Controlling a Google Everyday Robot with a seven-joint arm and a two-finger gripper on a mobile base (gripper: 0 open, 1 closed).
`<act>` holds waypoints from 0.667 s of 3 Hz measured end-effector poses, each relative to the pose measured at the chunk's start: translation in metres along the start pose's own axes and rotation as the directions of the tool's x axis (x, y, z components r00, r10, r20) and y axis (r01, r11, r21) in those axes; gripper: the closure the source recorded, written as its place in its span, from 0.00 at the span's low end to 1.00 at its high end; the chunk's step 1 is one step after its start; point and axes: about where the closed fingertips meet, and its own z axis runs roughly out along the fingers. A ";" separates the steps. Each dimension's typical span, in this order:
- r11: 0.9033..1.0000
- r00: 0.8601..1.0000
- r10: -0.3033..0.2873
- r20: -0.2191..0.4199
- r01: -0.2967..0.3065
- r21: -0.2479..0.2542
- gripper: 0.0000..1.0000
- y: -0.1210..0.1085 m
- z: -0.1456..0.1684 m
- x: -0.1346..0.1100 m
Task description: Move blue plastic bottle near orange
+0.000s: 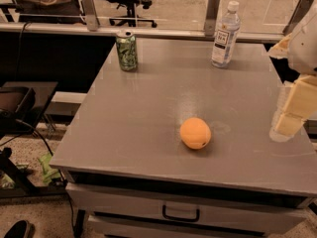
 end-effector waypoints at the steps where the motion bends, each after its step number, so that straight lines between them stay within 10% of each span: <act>1: 1.000 1.000 0.000 0.000 0.000 0.000 0.00 0.000 0.000 0.000; 2: 1.000 1.000 0.028 0.012 -0.028 0.009 0.00 -0.007 0.000 0.000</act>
Offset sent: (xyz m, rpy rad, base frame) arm 0.0171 -0.0075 -0.0029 0.0447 0.0034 -0.0644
